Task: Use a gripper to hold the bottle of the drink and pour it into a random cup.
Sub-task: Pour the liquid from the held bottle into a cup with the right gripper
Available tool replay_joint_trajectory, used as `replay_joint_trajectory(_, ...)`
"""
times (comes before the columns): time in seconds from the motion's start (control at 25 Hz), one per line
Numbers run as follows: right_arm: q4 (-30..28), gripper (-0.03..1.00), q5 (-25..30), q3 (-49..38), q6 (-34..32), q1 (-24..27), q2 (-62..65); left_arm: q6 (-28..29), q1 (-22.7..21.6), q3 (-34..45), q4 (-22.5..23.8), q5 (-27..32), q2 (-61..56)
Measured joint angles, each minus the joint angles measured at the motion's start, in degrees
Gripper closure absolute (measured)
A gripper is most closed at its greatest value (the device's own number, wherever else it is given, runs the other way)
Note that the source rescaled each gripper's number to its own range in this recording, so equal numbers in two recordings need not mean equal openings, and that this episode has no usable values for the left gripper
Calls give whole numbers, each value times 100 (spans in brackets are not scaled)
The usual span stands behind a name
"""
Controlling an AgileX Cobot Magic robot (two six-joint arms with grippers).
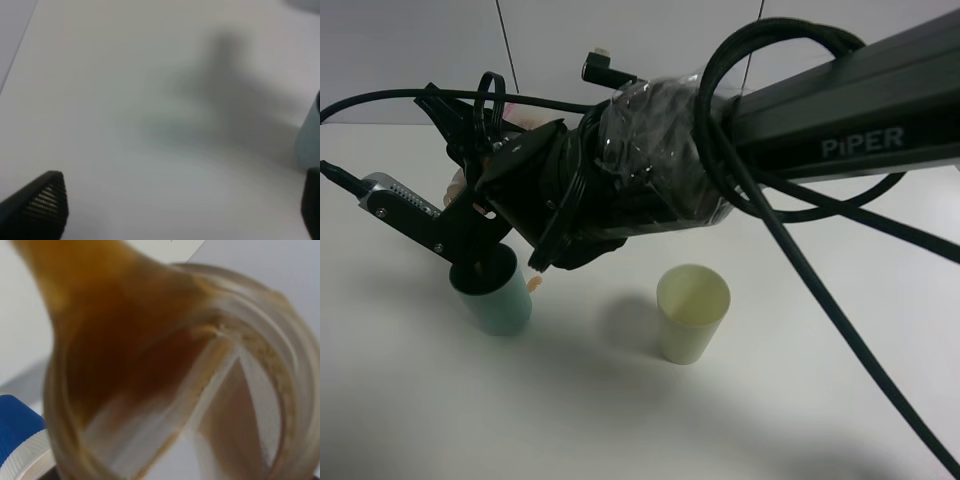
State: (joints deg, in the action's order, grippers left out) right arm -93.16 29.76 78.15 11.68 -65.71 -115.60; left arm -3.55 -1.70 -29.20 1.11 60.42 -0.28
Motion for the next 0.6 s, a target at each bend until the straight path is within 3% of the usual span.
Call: replay_joint_trajectory(0.6,0,97,131,0,0,0,0,0,0,0,0,0,0)
